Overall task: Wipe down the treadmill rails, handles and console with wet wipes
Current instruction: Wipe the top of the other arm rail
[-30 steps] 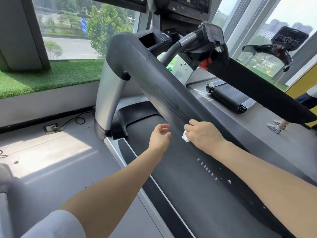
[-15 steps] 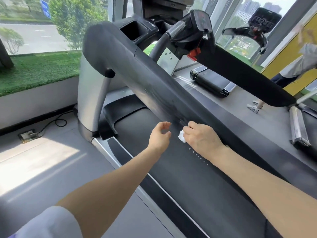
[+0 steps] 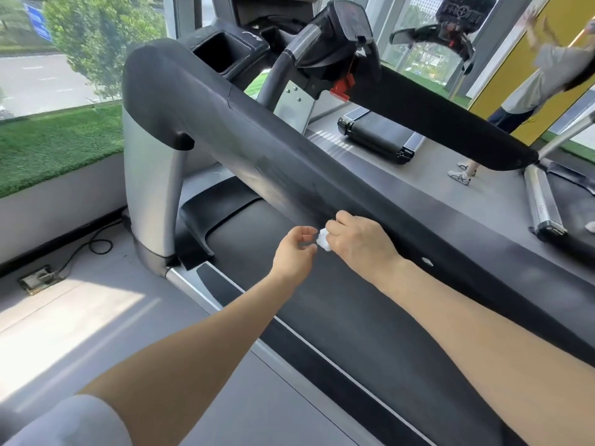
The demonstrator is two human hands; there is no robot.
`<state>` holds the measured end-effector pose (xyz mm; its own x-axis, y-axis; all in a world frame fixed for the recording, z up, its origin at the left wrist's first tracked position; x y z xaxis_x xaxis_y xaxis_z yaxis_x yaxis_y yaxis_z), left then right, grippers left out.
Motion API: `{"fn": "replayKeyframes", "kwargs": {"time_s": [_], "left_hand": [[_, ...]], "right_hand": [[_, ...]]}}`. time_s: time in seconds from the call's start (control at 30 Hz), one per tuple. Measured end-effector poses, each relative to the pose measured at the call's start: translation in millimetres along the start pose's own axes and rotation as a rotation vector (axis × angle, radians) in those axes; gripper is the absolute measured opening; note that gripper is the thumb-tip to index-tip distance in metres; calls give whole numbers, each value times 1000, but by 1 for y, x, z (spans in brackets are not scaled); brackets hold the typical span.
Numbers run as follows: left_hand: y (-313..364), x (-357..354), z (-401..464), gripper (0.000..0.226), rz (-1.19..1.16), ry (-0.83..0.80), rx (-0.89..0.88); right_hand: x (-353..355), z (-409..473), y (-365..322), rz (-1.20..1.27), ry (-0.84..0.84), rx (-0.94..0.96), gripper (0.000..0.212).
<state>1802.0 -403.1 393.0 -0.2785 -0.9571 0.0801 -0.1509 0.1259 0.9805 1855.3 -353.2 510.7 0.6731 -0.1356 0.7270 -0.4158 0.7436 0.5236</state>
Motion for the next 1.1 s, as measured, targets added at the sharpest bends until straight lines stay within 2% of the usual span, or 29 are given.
{"fn": "replayKeyframes", "kwargs": {"time_s": [0.1, 0.2, 0.27, 0.33, 0.47, 0.53, 0.6, 0.7, 0.8, 0.9, 0.97, 1.1], "left_hand": [[-3, -1, 2, 30, 9, 1, 12], [-11, -7, -2, 25, -1, -46, 46], [-20, -20, -8, 17, -3, -136, 94], [-28, -30, -17, 6, -104, -215, 166], [-20, -41, -35, 17, -408, -288, 259], [-12, -41, -37, 16, -488, -266, 238], [-3, -40, -39, 9, -549, -219, 184], [8, -39, -43, 4, -585, -84, 90], [12, -40, -46, 9, -583, 49, 14], [11, -25, -41, 12, -336, 286, -24], [19, -13, -39, 10, -192, 437, -63], [39, -26, -38, 18, -156, 540, -131]], "right_hand": [[5, -29, 3, -19, -30, -35, 67], [3, -66, -4, -64, -161, -30, 43], [-4, -74, 0, -8, -271, -109, 38], [-6, -71, 13, 151, -276, -309, 39], [-11, -67, 38, 518, -201, -812, 17], [-14, -67, 37, 700, -175, -948, 13], [-10, -67, 37, 788, -137, -1004, 13], [-5, -66, 35, 874, -152, -983, 15], [0, -65, 32, 915, -232, -862, 19], [11, -74, 38, 736, -275, -724, 25], [24, -84, 47, 607, -239, -652, 25], [34, -106, 56, 492, -192, -541, 24]]}}
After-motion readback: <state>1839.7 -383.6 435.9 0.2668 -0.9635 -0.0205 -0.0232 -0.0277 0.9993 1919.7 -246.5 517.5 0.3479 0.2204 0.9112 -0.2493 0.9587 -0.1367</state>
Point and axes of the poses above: each hand's wrist, its own z-axis towards the middle knuckle, its own x-axis out of the back of the hand, y = z × x, the point moved 9 cm from there along z, towards the middle knuckle, and after that the axes turned 1 degree about z, right-handed, at the moved point
